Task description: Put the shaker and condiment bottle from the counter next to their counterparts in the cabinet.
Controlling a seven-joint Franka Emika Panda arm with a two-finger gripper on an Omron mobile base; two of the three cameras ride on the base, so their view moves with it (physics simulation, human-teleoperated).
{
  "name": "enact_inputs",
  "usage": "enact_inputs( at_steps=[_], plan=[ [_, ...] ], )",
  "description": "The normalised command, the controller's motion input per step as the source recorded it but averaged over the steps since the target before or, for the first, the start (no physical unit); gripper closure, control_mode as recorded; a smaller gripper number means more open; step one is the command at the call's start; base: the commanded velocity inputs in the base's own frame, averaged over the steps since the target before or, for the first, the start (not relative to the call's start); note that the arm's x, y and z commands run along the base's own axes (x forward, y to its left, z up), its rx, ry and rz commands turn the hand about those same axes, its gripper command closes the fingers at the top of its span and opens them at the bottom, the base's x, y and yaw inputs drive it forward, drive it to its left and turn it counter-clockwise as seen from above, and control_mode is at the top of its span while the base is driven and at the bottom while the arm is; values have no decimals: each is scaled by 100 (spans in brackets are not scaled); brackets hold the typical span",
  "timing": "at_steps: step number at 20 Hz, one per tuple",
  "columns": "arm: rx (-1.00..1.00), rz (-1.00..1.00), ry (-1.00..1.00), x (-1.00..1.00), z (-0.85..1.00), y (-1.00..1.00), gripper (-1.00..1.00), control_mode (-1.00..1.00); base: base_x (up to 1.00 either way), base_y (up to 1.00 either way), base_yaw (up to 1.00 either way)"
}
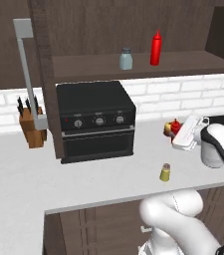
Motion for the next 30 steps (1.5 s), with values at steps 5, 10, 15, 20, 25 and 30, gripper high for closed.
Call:
enact_inputs(
  at_steps=[5,10,15,20,25,30],
  plan=[
    [0,-22,-14,-68,42,14,100,-100,0,0,0],
    [0,-19,-9,-53,66,17,100,-100,0,0,0],
    [5,-18,0,-29,76,4,100,-100,0,0,0],
    [9,-19,0,-21,61,0,100,-100,0,0,0],
    [22,-13,9,-10,52,0,100,-100,0,0,0],
    [33,-10,17,0,45,0,100,-100,0,0,0]
  ],
)
